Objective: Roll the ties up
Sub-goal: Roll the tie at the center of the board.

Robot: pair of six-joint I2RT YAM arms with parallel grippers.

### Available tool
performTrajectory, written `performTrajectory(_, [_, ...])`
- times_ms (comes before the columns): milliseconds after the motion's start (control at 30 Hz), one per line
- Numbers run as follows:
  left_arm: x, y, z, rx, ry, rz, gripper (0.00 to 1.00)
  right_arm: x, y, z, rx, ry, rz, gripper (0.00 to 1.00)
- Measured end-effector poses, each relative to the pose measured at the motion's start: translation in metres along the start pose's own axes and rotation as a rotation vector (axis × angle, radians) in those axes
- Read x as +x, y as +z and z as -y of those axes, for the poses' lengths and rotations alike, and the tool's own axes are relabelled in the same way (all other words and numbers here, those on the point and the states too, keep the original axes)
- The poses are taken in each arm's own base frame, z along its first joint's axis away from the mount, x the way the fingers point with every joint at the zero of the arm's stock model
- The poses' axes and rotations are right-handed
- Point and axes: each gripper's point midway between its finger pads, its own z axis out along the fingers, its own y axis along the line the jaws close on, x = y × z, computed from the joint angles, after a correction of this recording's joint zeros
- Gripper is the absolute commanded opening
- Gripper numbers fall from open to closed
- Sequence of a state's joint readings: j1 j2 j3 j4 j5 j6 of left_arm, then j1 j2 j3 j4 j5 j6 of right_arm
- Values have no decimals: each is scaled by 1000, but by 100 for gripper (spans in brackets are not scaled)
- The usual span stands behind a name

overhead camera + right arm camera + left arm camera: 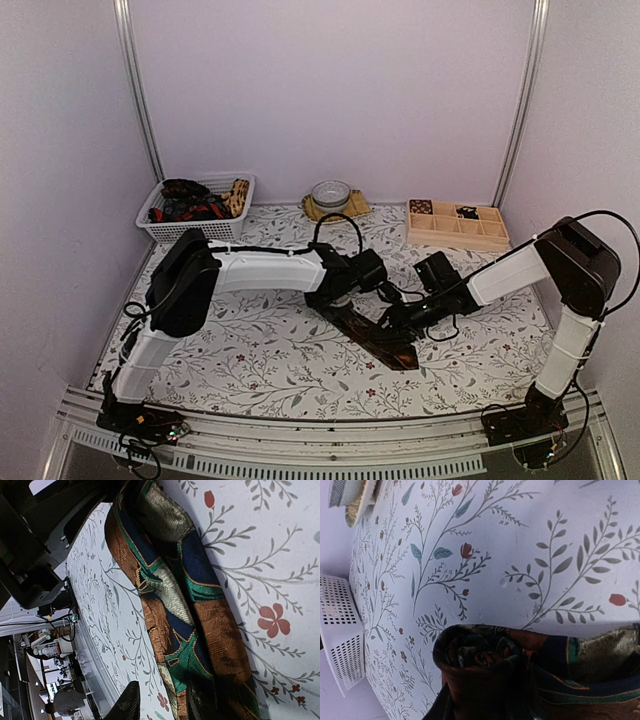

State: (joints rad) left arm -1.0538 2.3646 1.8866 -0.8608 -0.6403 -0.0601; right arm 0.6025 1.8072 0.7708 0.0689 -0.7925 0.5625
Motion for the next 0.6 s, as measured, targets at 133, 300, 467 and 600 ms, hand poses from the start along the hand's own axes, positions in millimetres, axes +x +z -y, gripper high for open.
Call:
performTrajectory(133, [1, -1, -1, -11, 5, -5, 22, 0, 1, 2, 1, 3, -2, 32])
performTrajectory(300, [2, -2, 2, -21, 18, -7, 31, 0, 0, 1, 3, 3, -3, 31])
performTrajectory(467, [3, -3, 4, -20, 29, -8, 42, -3, -1, 3, 31, 7, -2, 32])
performTrajectory(600, [4, -3, 6, -15, 35, -11, 47, -8, -2, 6, 66, 0, 8, 32])
